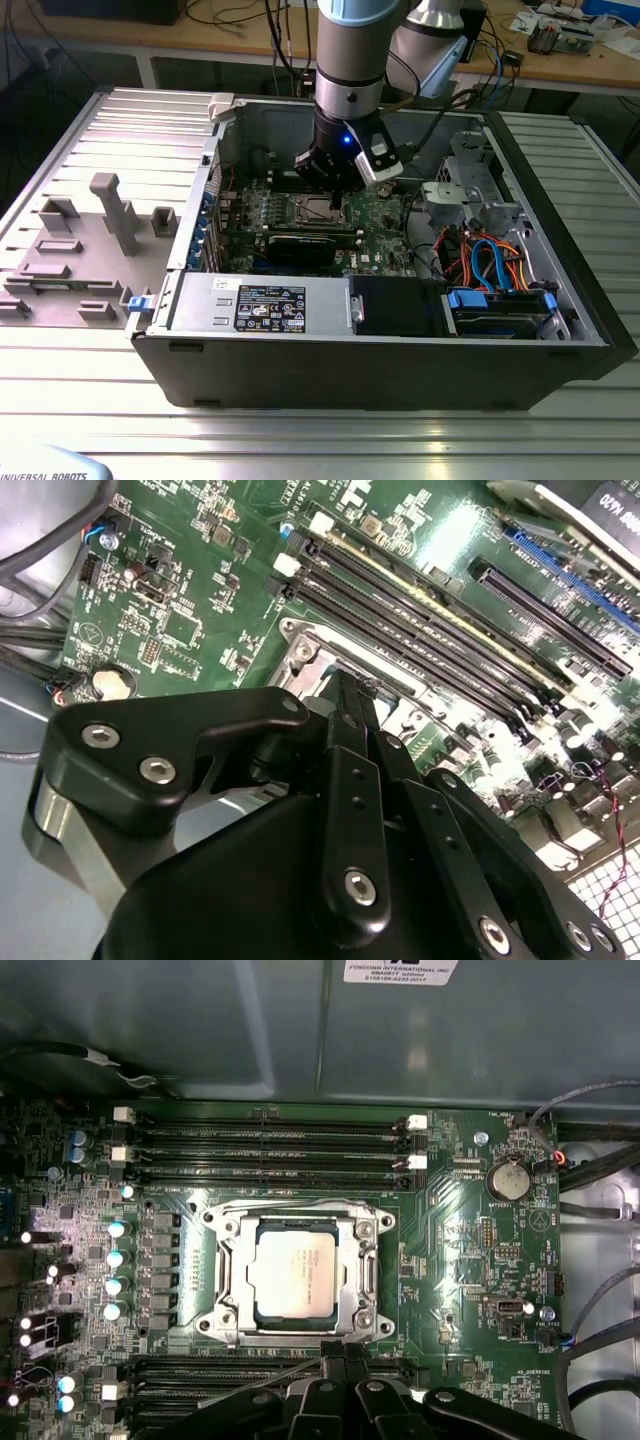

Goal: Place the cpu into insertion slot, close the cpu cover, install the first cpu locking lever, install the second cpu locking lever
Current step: 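Install the second cpu locking lever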

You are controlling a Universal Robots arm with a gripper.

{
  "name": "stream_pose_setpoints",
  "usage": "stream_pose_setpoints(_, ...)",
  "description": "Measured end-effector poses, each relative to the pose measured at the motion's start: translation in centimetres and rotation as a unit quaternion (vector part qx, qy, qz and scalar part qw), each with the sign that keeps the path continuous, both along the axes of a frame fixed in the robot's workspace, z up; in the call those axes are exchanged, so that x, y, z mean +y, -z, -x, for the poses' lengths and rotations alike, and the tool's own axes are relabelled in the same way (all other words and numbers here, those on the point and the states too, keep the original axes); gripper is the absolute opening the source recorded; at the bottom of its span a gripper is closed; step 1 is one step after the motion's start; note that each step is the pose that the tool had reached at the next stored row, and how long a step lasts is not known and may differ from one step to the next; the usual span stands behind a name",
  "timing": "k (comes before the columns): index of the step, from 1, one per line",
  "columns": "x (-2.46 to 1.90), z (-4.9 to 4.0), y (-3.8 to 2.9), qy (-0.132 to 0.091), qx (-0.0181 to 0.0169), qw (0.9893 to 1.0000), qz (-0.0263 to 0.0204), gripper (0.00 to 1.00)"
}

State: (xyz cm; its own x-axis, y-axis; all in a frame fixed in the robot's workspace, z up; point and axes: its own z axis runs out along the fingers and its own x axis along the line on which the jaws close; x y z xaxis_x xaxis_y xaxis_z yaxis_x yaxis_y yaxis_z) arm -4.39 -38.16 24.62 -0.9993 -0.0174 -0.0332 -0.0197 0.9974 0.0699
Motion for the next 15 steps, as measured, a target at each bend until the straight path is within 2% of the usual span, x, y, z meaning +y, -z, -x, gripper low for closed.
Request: stream_pose_setpoints(15,-0.39,0.0,0.0,0.0,0.0,1.0,0.0,0.11)
